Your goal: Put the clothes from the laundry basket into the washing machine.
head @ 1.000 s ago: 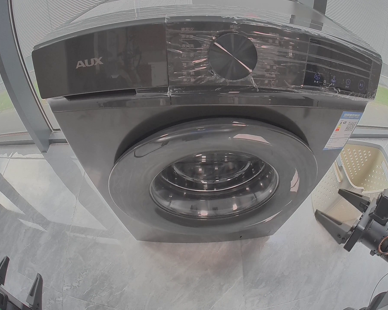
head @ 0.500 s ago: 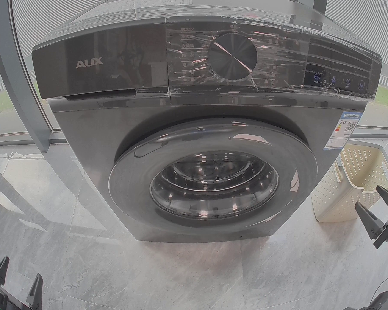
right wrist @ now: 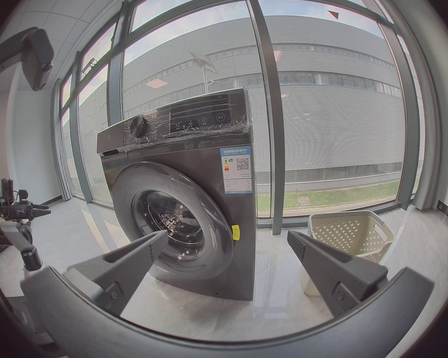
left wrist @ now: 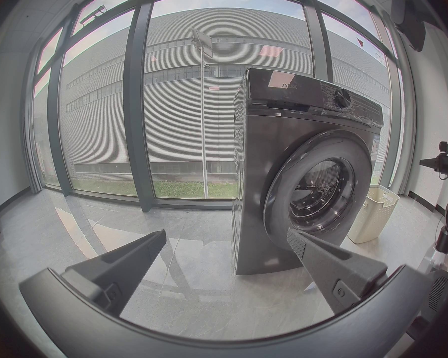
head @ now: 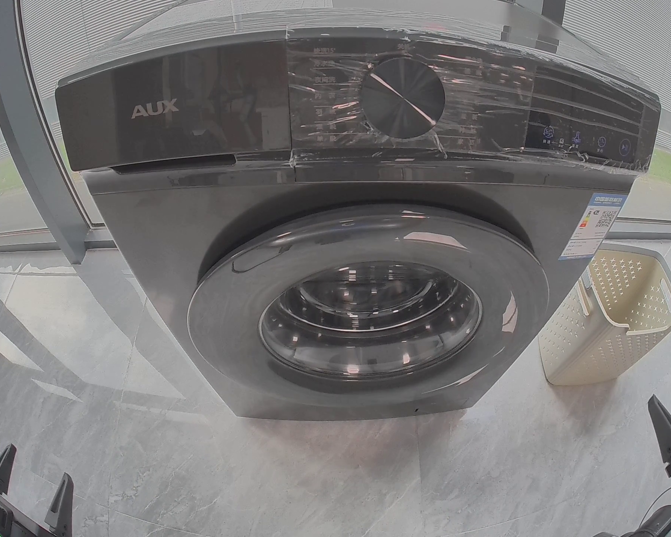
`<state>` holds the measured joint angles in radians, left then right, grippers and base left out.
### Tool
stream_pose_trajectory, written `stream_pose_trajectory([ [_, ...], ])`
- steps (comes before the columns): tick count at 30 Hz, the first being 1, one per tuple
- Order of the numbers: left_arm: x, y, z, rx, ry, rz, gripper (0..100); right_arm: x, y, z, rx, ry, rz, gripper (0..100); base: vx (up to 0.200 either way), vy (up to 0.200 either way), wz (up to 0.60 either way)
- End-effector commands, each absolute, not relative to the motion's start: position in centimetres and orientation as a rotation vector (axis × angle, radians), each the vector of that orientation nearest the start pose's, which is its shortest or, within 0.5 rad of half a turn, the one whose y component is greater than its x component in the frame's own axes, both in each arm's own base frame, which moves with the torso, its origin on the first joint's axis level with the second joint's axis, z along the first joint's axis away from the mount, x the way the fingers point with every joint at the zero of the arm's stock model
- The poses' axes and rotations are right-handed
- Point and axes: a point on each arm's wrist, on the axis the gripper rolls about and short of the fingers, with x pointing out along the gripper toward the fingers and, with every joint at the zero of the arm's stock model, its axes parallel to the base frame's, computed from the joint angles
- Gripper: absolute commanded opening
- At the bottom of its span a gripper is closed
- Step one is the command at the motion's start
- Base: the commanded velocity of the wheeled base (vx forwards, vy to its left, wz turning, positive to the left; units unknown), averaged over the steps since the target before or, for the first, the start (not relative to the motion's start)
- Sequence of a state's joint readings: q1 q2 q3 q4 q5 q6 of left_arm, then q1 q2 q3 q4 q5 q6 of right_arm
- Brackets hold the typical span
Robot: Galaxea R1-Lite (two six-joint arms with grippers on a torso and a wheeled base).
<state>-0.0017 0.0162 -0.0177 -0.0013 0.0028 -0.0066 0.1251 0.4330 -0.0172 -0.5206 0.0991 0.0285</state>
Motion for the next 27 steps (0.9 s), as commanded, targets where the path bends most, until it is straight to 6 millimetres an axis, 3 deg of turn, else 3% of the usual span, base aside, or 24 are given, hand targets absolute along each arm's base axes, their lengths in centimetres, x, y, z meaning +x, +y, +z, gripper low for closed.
stream_pose_trajectory([
  [1,-2.3,0.0,7.6,-0.009,-0.003,0.003,100,-1.2,0.3,11.5,0.014,-0.203,0.178,100,0.0,0.0,0.0],
  [10,-2.3,0.0,7.6,-0.015,-0.003,0.003,100,-2.4,0.3,8.8,0.02,-0.121,0.141,100,0.0,0.0,0.0],
  [19,-2.3,0.0,7.6,-0.02,-0.005,0.003,100,-2.3,0.0,7.8,0.026,-0.02,0.011,100,0.0,0.0,0.0],
  [27,-2.3,0.0,7.6,-0.021,-0.005,0.003,100,-2.3,0.0,7.6,0.018,-0.003,0.009,100,0.0,0.0,0.0],
])
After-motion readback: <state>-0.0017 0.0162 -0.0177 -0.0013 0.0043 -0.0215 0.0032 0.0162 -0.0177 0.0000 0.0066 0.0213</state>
